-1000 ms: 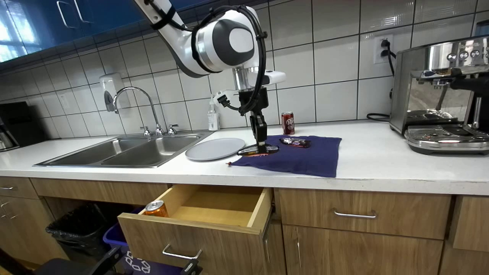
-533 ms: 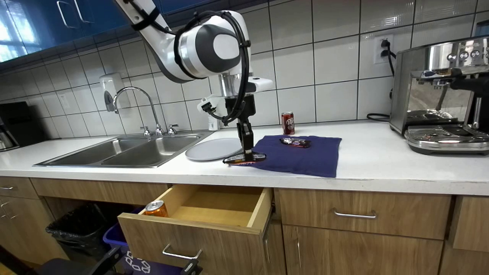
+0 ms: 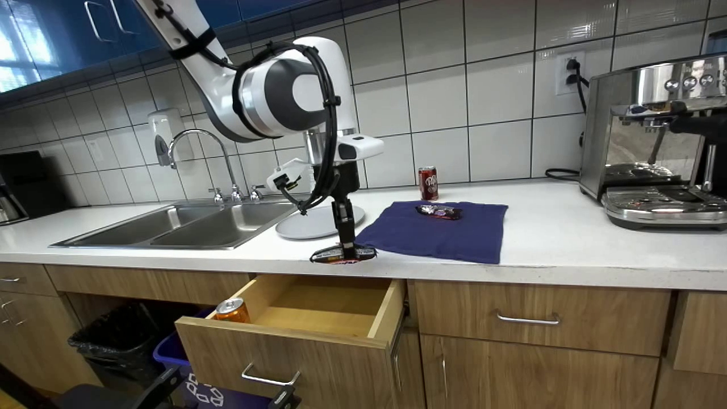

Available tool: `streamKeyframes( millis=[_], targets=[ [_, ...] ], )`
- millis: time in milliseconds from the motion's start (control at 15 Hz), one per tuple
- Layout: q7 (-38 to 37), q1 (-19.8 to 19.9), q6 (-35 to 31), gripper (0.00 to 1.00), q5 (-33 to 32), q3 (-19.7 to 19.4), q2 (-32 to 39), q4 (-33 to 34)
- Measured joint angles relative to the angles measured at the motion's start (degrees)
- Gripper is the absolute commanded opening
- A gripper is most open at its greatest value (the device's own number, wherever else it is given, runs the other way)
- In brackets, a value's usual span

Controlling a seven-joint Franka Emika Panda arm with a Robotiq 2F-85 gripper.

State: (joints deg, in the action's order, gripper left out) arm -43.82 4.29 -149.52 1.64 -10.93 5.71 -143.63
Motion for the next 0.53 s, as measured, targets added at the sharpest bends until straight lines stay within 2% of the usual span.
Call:
streamKeyframes(
  millis=[533],
  targets=[
    [-3.57,-0.8,-1.29,0.04,0.47,1.46,0.98,-2.76]
  ],
)
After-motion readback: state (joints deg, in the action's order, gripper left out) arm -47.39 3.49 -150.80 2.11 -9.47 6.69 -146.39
